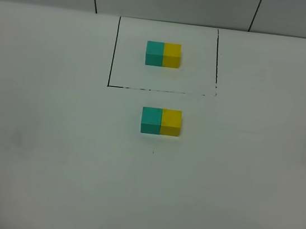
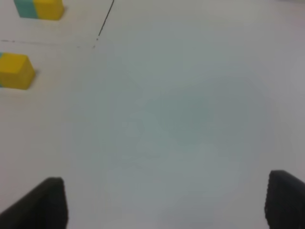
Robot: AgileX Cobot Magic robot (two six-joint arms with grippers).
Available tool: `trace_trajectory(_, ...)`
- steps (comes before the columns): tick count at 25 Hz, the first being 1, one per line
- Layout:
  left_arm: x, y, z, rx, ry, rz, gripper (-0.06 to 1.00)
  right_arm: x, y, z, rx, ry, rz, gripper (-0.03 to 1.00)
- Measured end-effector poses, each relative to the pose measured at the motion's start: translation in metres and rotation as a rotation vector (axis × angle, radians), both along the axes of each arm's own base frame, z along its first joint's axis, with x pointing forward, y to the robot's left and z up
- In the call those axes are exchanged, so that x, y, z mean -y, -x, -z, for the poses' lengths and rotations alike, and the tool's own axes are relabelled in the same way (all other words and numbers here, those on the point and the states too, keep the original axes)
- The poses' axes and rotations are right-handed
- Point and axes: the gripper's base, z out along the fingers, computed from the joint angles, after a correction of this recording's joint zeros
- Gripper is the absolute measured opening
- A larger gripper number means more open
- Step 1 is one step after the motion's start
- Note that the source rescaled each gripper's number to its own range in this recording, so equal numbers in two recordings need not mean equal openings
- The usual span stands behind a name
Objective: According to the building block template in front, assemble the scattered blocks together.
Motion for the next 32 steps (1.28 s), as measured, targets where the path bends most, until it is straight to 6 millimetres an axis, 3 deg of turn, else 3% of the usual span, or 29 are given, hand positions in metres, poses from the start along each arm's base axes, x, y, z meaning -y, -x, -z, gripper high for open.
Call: trace_trajectory(32,0.0000,0.0000,0.0000,0.000,0.000,0.000,0.71,0.0000,0.0000,0.0000,0.000,0.000,0.000,0.74)
